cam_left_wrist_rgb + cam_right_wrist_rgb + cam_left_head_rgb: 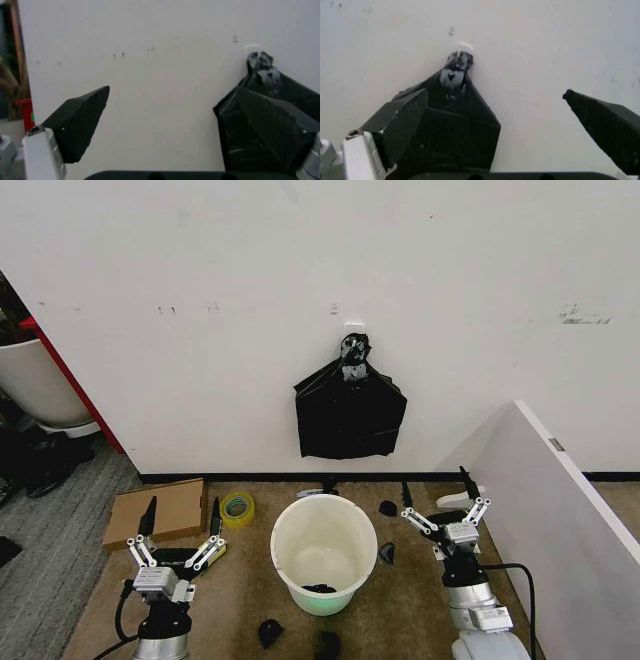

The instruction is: Place the garbage bag over the trash bin.

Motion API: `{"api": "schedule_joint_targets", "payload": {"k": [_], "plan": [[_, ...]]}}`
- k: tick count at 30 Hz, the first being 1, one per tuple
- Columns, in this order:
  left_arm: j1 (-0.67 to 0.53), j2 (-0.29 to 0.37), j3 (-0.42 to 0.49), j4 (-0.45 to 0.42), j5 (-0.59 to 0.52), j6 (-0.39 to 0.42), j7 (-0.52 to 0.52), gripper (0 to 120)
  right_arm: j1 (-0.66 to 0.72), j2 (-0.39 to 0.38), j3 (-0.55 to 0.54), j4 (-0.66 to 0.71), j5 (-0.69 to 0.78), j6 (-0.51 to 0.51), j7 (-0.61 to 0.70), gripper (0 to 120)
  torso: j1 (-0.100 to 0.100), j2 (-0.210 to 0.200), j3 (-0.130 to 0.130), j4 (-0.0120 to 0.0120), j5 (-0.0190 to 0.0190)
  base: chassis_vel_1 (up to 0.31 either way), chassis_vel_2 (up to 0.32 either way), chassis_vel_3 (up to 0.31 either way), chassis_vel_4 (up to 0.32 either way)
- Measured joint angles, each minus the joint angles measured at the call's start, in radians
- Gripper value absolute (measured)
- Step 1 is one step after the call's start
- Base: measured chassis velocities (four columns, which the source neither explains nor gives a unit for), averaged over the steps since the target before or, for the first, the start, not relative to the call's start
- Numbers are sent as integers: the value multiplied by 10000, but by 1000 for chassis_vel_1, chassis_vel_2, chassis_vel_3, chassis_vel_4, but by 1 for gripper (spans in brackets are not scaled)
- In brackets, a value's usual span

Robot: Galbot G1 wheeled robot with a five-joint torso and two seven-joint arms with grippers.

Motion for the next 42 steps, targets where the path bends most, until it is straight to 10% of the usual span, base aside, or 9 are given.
{"api": "schedule_joint_targets", "payload": {"k": [22, 30, 42], "plan": [[-415, 239, 27, 430, -220, -39, -50, 100, 125, 285, 97, -303, -332, 286, -239, 100, 0, 0, 0, -1, 1, 0, 0, 0, 0], [-454, 395, 75, 429, -836, 187, -46, 100, 242, 114, -705, -106, 1917, -1596, 144, 100, 0, 0, 0, 0, 2, 0, 0, 0, 0], [-406, 786, -9, 36, -903, 231, -154, 100, 3640, -733, -2465, -597, 11399, -3483, -99, 100, 0, 0, 0, 0, 1, 0, 0, 0, 0]]}}
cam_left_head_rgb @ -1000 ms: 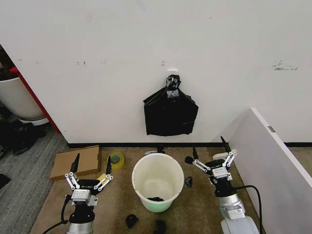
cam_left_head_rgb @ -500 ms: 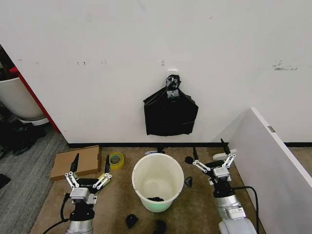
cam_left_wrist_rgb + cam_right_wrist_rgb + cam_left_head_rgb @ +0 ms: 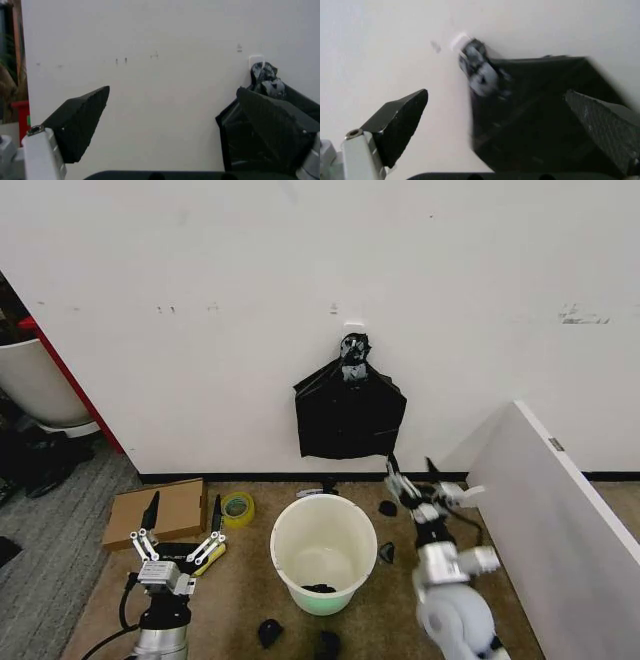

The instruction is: Place the garbage bag over the trash bin.

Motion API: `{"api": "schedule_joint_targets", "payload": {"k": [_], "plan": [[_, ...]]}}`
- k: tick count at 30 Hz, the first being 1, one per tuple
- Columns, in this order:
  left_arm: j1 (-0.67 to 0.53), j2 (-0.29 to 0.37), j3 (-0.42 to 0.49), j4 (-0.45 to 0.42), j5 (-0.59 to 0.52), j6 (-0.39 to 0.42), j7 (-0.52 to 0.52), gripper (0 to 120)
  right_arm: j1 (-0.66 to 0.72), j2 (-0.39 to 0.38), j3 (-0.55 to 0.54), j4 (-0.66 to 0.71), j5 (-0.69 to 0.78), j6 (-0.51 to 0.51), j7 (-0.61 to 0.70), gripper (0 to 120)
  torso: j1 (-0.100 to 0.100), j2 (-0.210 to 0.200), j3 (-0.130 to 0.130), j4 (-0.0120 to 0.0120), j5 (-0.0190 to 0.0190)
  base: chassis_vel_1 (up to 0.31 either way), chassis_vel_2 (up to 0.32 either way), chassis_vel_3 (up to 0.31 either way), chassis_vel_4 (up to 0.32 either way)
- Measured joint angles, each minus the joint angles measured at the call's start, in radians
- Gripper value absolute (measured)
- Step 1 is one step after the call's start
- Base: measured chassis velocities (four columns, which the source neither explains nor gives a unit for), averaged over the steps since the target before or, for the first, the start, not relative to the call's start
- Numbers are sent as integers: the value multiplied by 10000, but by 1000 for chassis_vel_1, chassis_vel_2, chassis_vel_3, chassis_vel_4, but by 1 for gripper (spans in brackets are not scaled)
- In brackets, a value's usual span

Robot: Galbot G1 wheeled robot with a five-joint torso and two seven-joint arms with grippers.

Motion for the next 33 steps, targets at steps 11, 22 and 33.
{"api": "schedule_joint_targets", "payload": {"k": [11, 22, 33], "plan": [[140, 193, -169, -180, 189, 207, -250, 100, 3321, 662, -636, -2878, 3040, -85, -684, 100, 1, -1, 2, 0, 0, 0, 0, 0, 0], [134, 149, -178, -174, 247, 203, -338, 100, 4522, 1081, -957, -4052, 2730, -93, -699, 97, 1, -1, 0, 0, 0, 0, 0, 0, 0], [67, 50, -124, 64, 395, 198, -389, 100, 5120, 1244, -992, -4994, 2285, -57, -1119, 60, -1, 0, 0, -1, 0, 0, 0, 0, 0]]}}
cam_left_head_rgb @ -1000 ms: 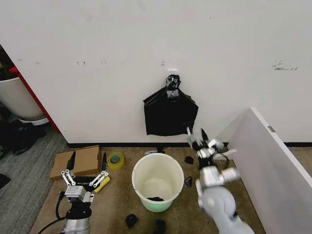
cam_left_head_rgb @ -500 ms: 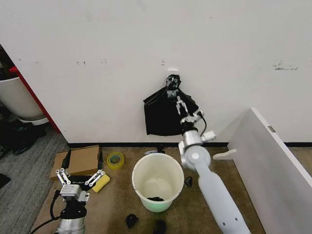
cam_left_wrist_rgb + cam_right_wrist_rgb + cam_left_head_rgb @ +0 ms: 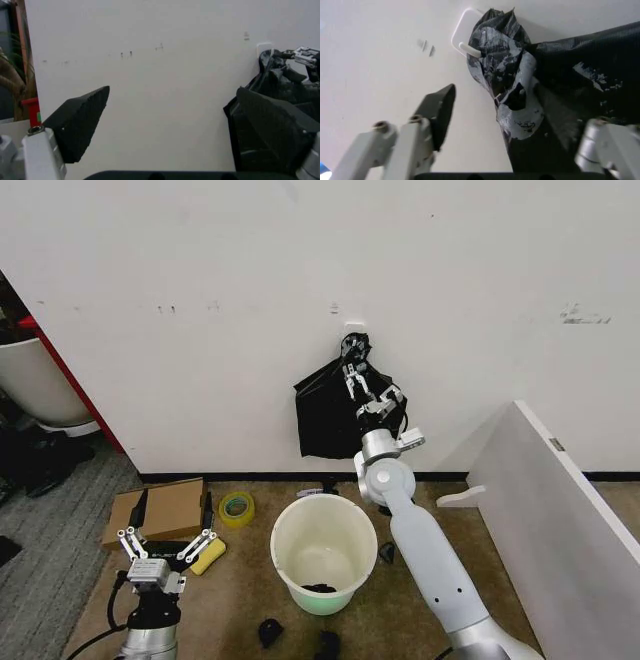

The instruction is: Place the garbage bag over the trash bin.

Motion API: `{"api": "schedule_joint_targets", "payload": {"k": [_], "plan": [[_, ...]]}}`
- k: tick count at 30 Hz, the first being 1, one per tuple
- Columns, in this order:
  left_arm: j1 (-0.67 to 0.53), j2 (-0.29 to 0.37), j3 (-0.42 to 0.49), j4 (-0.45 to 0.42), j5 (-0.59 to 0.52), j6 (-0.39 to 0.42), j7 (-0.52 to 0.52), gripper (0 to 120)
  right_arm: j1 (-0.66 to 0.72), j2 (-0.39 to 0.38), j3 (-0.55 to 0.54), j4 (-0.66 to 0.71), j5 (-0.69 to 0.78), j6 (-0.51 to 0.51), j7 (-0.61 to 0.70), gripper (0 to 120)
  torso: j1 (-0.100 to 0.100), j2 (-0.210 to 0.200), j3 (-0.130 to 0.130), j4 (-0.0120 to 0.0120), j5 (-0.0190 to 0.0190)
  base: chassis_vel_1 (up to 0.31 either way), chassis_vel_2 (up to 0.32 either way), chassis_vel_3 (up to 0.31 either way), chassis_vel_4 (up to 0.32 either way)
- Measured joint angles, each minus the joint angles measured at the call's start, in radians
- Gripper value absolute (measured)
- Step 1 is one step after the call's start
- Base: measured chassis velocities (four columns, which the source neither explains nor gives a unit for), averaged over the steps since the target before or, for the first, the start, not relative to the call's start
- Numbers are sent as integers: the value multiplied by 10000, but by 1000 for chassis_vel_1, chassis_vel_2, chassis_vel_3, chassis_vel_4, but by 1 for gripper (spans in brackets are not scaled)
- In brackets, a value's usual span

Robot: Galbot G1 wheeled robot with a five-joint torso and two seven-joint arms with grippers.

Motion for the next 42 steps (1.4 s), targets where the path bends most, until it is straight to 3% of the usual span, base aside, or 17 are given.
{"api": "schedule_joint_targets", "payload": {"k": [12, 16, 17, 26, 42], "plan": [[46, -5, 0, 145, 87, -185, -127, 100, 112, 148, 78, -375, -374, 86, -84, 14, 0, 0, -1, 0, 0, 0, 0, 0, 0], [52, -9, 5, 168, 98, -206, -149, 100, 107, 157, 102, -360, -383, 99, -83, 8, 0, 0, 0, 0, 0, 0, 0, 0, 0], [54, -10, 8, 176, 107, -214, -159, 100, 78, 157, 105, -315, -389, 110, -77, 1, 0, 0, -1, 0, 0, 0, 0, 0, 0], [45, 39, 31, 266, 152, -224, -205, 100, -199, 141, 58, -169, -570, 204, -26, 0, 0, 0, 0, 1, 0, 0, 0, 0, 0], [-105, 192, 84, 434, 75, -226, -314, 100, -3281, -462, -280, 2105, -1483, 501, 170, 0, 0, 2, -2, 0, 1, 0, 0, 0, 0]]}}
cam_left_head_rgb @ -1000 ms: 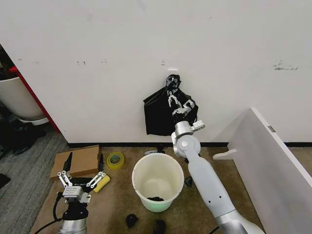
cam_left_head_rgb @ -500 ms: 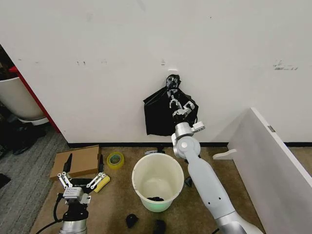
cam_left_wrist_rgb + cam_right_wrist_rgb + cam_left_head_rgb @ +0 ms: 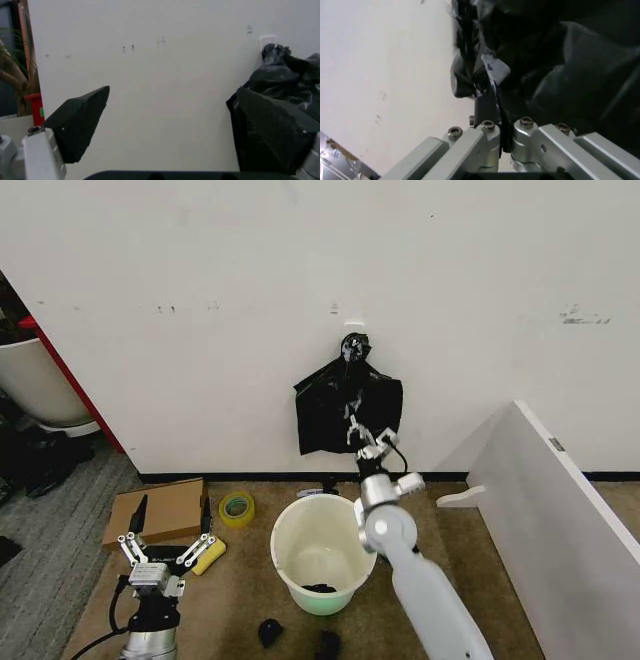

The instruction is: Place the garbage bag over the trash bin.

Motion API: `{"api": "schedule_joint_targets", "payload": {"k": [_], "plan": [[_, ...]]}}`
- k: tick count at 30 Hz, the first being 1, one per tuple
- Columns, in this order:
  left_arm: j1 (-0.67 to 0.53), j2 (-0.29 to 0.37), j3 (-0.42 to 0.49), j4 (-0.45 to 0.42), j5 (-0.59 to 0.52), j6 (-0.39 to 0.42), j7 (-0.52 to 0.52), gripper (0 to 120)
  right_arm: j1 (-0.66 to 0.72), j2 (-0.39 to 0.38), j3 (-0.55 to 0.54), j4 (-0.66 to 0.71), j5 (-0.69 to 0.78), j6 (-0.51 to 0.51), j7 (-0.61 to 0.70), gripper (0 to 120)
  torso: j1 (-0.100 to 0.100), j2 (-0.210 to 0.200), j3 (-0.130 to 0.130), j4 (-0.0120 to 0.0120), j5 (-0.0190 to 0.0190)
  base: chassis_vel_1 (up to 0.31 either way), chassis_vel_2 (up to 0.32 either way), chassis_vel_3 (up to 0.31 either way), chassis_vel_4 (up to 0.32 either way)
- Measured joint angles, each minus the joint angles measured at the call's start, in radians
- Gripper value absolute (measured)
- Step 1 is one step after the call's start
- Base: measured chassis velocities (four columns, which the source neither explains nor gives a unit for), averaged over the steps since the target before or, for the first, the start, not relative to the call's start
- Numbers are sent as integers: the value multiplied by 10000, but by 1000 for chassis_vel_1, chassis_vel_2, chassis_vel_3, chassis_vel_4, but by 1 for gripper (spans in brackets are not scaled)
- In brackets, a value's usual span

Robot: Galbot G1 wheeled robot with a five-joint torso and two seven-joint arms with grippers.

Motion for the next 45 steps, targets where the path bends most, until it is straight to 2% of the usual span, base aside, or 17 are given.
{"api": "schedule_joint_targets", "payload": {"k": [7, 22, 36, 45], "plan": [[-18, 28, 1, 7, -80, -6, -16, 100, -1010, -321, -165, 620, -551, 173, 3, 0, 0, 0, 0, -1, 0, 0, 0, 0, 0], [-84, 74, 10, -141, -272, 16, -26, 100, -2434, -1185, -768, 595, -2077, 676, -173, 0, 0, 0, 1, 0, 0, 0, 0, 0, 0], [-245, -6, 4, -155, -355, 135, -31, 100, -2853, -1801, -789, 325, -3138, 1247, -626, 0, 2, 0, 1, 1, 0, 0, 0, 0, 0], [-268, -83, 14, -176, -309, 219, -30, 100, -3003, -2190, -1070, 348, -4303, 1489, -207, 0, 1, 0, 1, 0, 0, 0, 0, 0, 0]]}}
